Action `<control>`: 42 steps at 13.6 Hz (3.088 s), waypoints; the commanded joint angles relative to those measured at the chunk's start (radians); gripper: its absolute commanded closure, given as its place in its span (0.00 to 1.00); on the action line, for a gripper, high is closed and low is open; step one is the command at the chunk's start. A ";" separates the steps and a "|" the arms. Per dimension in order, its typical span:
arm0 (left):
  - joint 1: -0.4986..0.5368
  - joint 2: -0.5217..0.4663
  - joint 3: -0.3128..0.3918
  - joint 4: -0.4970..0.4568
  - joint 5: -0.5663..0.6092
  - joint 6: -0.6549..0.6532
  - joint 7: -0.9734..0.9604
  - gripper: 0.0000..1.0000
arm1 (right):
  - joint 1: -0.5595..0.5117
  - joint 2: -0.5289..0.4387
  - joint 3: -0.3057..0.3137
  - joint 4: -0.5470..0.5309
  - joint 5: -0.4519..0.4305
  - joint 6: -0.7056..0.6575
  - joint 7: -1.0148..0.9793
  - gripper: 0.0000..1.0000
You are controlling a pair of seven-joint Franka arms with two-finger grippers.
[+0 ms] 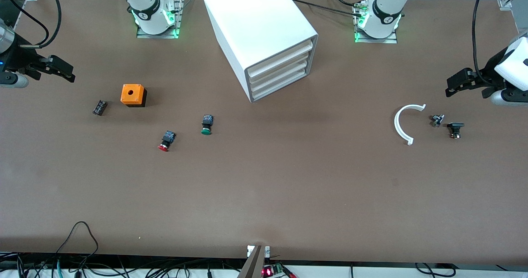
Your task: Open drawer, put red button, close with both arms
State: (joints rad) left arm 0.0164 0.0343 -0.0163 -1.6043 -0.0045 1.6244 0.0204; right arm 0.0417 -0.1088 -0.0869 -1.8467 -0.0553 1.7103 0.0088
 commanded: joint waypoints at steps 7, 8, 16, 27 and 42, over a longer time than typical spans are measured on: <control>-0.001 -0.001 -0.004 0.027 -0.019 -0.031 0.009 0.00 | -0.003 0.012 -0.004 0.024 0.018 -0.017 -0.010 0.00; -0.001 -0.001 -0.004 0.027 -0.019 -0.031 0.009 0.00 | -0.003 0.012 -0.004 0.024 0.018 -0.011 -0.010 0.00; -0.001 0.001 -0.002 0.029 -0.019 -0.031 0.010 0.00 | 0.016 0.138 0.007 0.070 0.038 -0.003 -0.007 0.00; -0.016 0.214 -0.054 -0.016 -0.072 -0.060 0.026 0.00 | 0.104 0.342 0.012 0.124 0.135 0.103 -0.001 0.00; -0.072 0.478 -0.195 -0.350 -0.897 -0.015 0.387 0.00 | 0.176 0.512 0.042 0.015 0.143 0.408 0.301 0.00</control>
State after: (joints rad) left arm -0.0591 0.4859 -0.1854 -1.9427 -0.8657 1.6058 0.3221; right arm 0.2132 0.4056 -0.0531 -1.8035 0.0730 2.0795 0.2227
